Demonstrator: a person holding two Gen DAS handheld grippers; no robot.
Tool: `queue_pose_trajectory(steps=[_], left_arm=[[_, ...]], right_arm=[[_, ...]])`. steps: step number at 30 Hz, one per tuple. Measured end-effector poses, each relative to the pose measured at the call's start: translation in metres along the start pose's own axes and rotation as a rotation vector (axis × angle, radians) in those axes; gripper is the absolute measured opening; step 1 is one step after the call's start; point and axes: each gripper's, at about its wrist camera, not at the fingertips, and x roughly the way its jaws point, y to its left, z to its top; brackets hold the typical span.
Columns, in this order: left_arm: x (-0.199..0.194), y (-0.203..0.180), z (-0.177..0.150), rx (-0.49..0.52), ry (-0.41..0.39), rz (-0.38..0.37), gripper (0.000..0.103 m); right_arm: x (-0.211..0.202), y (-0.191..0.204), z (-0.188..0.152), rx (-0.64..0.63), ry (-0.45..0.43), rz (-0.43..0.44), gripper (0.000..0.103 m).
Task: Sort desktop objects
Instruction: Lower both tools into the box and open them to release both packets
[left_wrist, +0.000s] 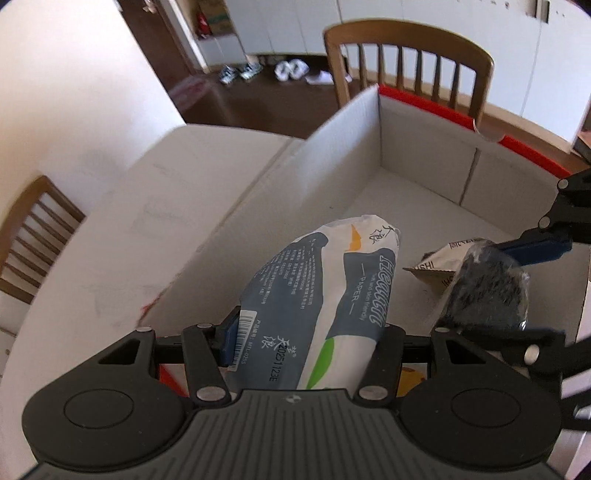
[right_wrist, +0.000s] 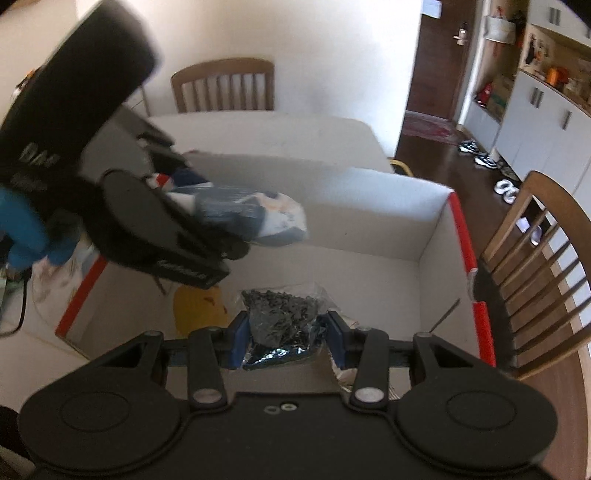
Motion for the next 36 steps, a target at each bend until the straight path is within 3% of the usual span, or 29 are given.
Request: queue_pose_trajectory(steps=[12,23,32,34,36], left_arm=[[0.038,-0.01,0.019,0.077,0.134,-0.045,0.055],[0.054,-0.017,0.018,0.117,0.192,-0.066,0.055],[0.059,-0.013,0.022,0.094,0.21,-0.091,0.055],[0.059,-0.012,0.022,0.093,0.211,-0.094,0.057],[0.058,-0.012,0.022,0.087,0.208,-0.104,0.066]], right_arm=[[0.02,0.0,-0.001,-0.046,0.112,0.083,0.042],[0.032,0.0,0.0,-0.047,0.173,0.115,0.042],[0.033,-0.002,0.0,-0.029,0.186,0.117,0.044],[0.034,-0.006,0.004,-0.028,0.186,0.115,0.045],[0.035,-0.008,0.004,-0.024,0.186,0.113,0.046]])
